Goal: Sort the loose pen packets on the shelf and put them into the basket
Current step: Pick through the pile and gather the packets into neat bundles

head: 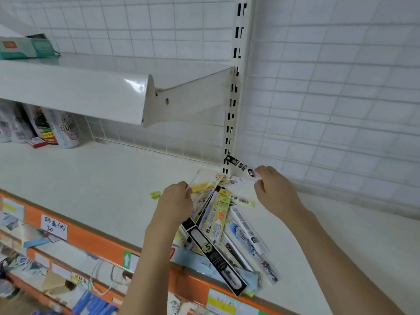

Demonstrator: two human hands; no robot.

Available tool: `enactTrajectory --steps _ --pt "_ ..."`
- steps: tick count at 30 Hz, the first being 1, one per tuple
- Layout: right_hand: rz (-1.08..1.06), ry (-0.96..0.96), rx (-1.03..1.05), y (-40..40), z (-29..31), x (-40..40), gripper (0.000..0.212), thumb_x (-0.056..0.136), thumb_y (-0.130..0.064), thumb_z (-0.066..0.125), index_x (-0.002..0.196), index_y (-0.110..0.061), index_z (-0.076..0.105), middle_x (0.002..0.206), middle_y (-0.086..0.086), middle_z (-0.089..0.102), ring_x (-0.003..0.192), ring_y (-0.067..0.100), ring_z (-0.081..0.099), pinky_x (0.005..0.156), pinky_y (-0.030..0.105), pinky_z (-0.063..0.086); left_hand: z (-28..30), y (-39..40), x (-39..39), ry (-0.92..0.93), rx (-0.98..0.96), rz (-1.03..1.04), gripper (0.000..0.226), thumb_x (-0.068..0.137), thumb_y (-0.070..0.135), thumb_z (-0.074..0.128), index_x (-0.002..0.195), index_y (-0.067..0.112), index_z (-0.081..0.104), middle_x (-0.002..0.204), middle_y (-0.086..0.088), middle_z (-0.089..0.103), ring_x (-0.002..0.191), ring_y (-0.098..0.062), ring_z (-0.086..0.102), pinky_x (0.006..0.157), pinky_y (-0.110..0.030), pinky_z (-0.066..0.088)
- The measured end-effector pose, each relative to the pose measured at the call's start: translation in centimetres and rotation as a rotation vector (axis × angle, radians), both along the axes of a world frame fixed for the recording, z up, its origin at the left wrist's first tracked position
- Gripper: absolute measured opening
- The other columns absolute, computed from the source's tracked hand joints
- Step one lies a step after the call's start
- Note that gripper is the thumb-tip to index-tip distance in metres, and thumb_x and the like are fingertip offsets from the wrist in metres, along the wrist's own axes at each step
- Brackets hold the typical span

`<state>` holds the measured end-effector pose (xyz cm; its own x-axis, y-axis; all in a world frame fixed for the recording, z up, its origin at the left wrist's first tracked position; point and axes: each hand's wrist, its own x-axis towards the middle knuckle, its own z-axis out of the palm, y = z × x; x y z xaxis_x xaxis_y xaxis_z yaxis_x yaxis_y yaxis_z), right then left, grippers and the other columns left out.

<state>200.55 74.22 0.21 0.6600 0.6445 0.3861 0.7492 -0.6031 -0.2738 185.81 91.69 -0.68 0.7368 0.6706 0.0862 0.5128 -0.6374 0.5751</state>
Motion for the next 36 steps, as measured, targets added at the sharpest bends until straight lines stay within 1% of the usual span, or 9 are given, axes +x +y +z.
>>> enactTrajectory --steps 2,6,11,16,19,24,28,32,36 --pt "-0.069 0.049 0.055 -1.4 0.2 -0.4 0.026 0.092 -0.011 0.040 0.116 -0.010 0.050 0.096 0.008 0.052 0.079 0.031 0.053 0.064 0.031 0.036 -0.3 -0.5 1.4 0.056 -0.005 -0.026 0.026 0.094 0.016 0.043 0.069 0.009 0.041 0.070 -0.001 0.045 0.068 -0.024 0.047 0.061 -0.031 0.038" --pt "-0.191 0.131 0.099 -3.7 -0.3 -1.1 0.009 0.091 -0.017 0.045 0.099 -0.015 0.045 0.085 0.001 0.048 0.077 0.028 0.048 0.061 0.031 0.033 -0.5 -0.9 3.3 0.163 -0.026 -0.012 0.028 0.089 0.028 0.051 0.092 0.000 0.055 0.089 -0.015 0.057 0.086 -0.032 0.059 0.065 -0.030 0.040" --pt "-0.261 0.219 0.068 -5.5 -0.6 -2.0 0.010 0.093 -0.027 0.047 0.093 -0.018 0.045 0.074 0.001 0.052 0.077 0.031 0.055 0.061 0.031 0.036 -0.8 -0.9 4.4 0.247 -0.014 -0.040 0.036 0.092 0.030 0.050 0.063 0.011 0.040 0.074 -0.009 0.053 0.076 -0.032 0.058 0.056 -0.028 0.036" --pt "-0.079 0.276 -0.027 -4.0 -0.3 -4.6 0.037 0.095 -0.031 0.048 0.064 -0.025 0.029 0.057 -0.007 0.041 0.060 0.023 0.047 0.050 0.028 0.031 0.8 -1.0 3.9 0.022 -0.087 -0.016 0.036 0.095 0.027 0.044 0.064 0.016 0.029 0.064 0.000 0.041 0.055 -0.014 0.038 0.051 -0.026 0.030" --pt "0.089 0.319 -0.108 -2.0 -0.4 -6.4 0.042 0.094 -0.043 0.048 0.062 -0.025 0.028 0.059 -0.006 0.037 0.054 0.012 0.037 0.051 0.028 0.028 1.7 -0.4 2.4 -0.115 -0.130 0.021 0.029 0.098 0.028 0.038 0.076 0.010 0.036 0.068 -0.003 0.046 0.058 -0.018 0.043 0.053 -0.030 0.032" --pt "0.270 0.389 -0.266 0.8 -1.0 -8.6 0.051 0.079 -0.069 0.051 0.082 -0.018 0.054 0.065 -0.004 0.041 0.061 0.013 0.043 0.055 0.029 0.033 2.5 0.9 -1.0 -0.264 -0.190 0.116 0.025 0.101 0.026 0.031 0.090 0.004 0.038 0.069 -0.006 0.045 0.059 -0.025 0.046 0.052 -0.033 0.037" --pt "0.340 0.346 -0.334 2.0 -1.0 -9.8 0.056 0.078 -0.069 0.053 0.063 -0.019 0.034 0.062 -0.004 0.034 0.055 0.010 0.033 0.050 0.026 0.021 2.6 1.5 -3.1 -0.372 -0.251 0.219 0.017 0.100 0.020 0.031 0.099 0.004 0.037 0.077 -0.008 0.049 0.080 -0.036 0.060 0.070 -0.049 0.052" --pt "0.382 0.331 -0.365 2.5 -1.2 -10.2 0.061 0.073 -0.074 0.055 0.065 -0.017 0.033 0.062 -0.003 0.033 0.056 0.014 0.033 0.053 0.031 0.025 2.2 1.5 -4.1 -0.380 -0.204 0.283 0.011 0.099 0.014 0.030 0.097 0.004 0.035 0.069 -0.005 0.042 0.056 -0.022 0.043 0.048 -0.030 0.033" --pt "0.449 0.334 -0.451 2.7 -1.0 -10.7 0.049 0.078 -0.059 0.062 0.073 -0.013 0.047 0.064 -0.004 0.041 0.060 0.014 0.038 0.053 0.030 0.027 1.7 1.5 -4.8 -0.338 -0.216 0.320 0.010 0.096 0.012 0.033 0.098 0.004 0.039 0.071 -0.005 0.044 0.056 -0.017 0.039 0.048 -0.029 0.031"
